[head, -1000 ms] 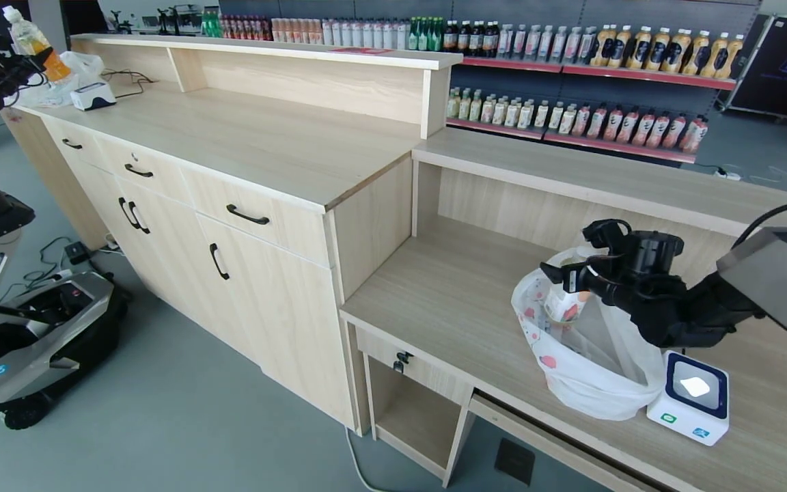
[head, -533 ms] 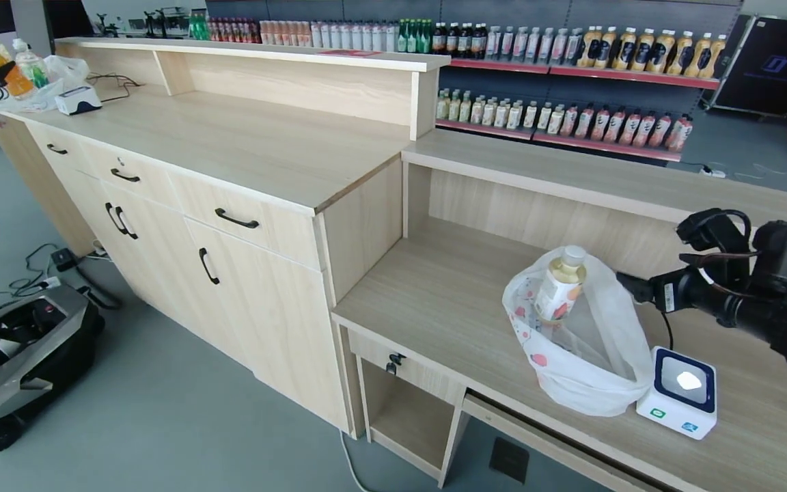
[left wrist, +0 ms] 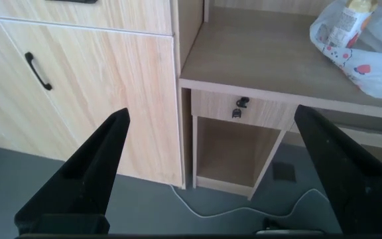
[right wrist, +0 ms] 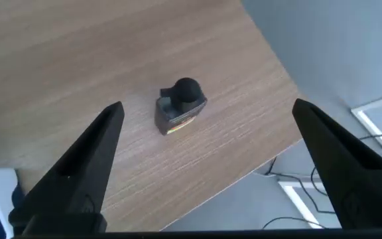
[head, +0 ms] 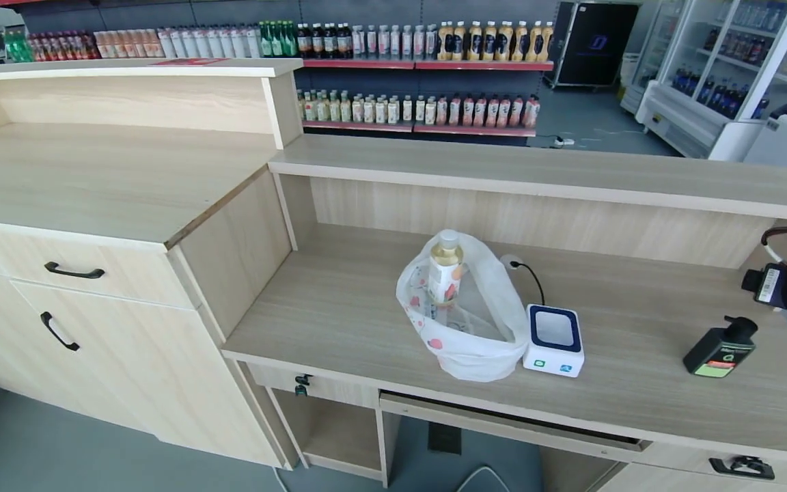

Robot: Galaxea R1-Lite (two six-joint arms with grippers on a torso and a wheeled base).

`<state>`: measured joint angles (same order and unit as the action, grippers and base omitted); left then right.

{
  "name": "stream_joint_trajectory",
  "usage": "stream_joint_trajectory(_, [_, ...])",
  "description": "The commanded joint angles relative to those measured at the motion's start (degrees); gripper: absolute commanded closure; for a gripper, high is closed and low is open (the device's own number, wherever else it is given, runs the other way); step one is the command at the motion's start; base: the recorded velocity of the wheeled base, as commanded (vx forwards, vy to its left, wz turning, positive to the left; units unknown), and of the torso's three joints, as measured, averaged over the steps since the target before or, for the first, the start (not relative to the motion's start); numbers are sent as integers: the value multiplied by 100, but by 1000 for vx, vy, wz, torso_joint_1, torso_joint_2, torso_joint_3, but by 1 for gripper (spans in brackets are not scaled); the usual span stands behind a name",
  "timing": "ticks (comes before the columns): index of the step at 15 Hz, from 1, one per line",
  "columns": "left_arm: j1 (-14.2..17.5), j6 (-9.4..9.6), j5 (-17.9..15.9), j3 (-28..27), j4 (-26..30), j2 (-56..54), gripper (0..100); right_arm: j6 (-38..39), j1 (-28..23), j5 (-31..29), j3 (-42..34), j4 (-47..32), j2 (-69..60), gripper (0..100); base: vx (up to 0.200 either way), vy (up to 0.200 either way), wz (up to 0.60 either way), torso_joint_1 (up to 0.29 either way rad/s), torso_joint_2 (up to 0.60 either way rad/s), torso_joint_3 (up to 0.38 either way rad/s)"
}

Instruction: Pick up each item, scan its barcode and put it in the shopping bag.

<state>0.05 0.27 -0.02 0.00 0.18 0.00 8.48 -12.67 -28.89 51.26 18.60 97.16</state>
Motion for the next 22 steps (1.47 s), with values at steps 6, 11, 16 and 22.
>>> stream_joint_trajectory(6, [4, 0, 2, 0, -1, 9, 0, 1973, 27, -125, 323, -85, 1684, 0, 0, 0, 0, 0, 0, 0])
stream_joint_trajectory(11, [4, 0, 2, 0, -1, 9, 0, 1727, 27, -372, 341, 267, 2105, 0, 0, 0, 0, 0, 0, 0])
stream_joint_trajectory(16, [4, 0, 2, 0, -1, 9, 0, 1305, 19, -372, 472, 873, 2562, 0, 0, 0, 0, 0, 0, 0])
stream_joint_trajectory(22, [4, 0, 2, 0, -1, 9, 0, 1199, 19, -372, 719, 935, 2914, 0, 0, 0, 0, 0, 0, 0])
